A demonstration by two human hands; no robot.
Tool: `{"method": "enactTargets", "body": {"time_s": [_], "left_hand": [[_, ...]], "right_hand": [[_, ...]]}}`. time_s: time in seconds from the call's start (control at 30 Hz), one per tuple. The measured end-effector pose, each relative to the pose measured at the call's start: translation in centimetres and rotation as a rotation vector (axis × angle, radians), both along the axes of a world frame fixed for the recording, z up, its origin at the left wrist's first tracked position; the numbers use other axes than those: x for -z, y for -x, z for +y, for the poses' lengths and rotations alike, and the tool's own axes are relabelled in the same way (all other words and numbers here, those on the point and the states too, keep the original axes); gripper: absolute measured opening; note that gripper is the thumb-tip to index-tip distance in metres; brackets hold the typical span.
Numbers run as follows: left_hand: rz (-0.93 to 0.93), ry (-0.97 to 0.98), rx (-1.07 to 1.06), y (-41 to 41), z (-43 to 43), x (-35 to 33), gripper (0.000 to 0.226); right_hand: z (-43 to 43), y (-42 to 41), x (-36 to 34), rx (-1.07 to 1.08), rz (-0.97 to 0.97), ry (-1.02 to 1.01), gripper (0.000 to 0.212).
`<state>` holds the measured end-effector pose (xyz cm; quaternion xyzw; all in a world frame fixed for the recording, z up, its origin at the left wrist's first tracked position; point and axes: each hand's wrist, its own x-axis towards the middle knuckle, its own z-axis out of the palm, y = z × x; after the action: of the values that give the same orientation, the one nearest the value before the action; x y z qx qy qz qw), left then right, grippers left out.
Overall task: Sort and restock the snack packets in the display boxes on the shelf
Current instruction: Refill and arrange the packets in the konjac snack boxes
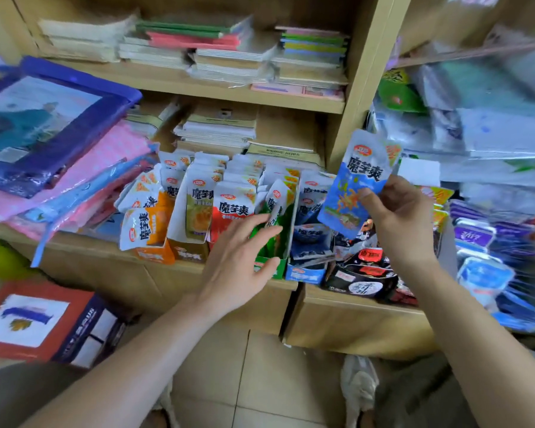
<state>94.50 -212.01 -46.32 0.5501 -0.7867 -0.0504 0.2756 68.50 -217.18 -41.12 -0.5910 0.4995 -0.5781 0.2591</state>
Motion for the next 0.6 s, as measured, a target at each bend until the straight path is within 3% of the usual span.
{"method": "enactTargets", "body": {"time_s": [0.1,0.2,0.37,0.43,0.53,0.6], "left_hand": [[-0.126,0.056,0.009,0.5,-0.8,1.2,0.059],[-0.193,0.067,-0.039,0.8,-1.4,1.4,0.066],[-0.214,0.059,-0.057,1.5,-1.5,1.7,0.075],[-0.207,0.065,-0.057,2.0,-1.4,1.6,0.074],[-0.197,0.072,-0.044,2.6,-1.1,1.3,0.075],[-0.185,0.066,-0.036,3.0,-0.8,1.2,0.077]], "right_hand": [[-1.2,-0.3,0.0,0.063,0.009,0.074,0.005],[-2.2,-0.8,0.5,0.017,0.089,0.068,0.014],[-2.7,-1.3,1.6,-0.016,0.550,-0.091,0.022],[-2.2,-1.3,1.2,-0.010,0.515,-0.084,0.021],[-1.5,-0.9,0.5,0.012,0.378,-0.001,0.050],[-0.8,-1.0,0.1,-0.027,0.374,0.117,0.051]]}}
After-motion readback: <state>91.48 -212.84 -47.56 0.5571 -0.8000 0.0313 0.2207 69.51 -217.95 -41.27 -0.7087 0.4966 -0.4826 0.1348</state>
